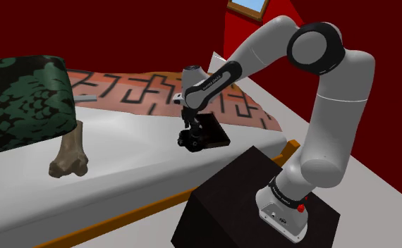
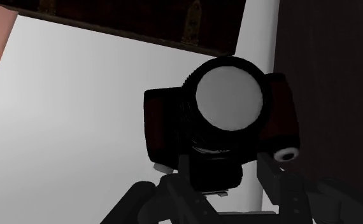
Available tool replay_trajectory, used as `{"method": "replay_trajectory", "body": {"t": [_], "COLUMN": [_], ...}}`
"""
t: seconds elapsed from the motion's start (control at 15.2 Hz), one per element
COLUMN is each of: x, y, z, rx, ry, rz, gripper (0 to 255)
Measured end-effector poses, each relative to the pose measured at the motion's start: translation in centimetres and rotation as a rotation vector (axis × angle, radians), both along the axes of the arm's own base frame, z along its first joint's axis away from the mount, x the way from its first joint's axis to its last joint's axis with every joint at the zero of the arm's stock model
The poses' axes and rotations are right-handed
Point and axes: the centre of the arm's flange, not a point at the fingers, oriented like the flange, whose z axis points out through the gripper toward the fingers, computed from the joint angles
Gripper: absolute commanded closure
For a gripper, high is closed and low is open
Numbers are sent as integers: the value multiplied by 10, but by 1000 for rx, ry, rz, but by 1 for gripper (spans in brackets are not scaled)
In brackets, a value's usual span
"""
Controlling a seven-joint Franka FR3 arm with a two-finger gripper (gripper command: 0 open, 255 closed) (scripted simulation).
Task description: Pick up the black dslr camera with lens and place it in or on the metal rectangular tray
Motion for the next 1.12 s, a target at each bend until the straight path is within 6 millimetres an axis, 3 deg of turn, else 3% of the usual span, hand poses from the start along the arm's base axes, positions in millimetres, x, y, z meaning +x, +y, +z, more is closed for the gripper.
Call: {"method": "replay_trajectory", "body": {"t": [0.66,0.79,1.12], "x": [2,4,10], "y": [1,-14,-78], "z": [49,55,62], "rx": [0,0,0], "ry": [0,0,0], "rz": [0,0,-1], "gripper": [255,255,255]}}
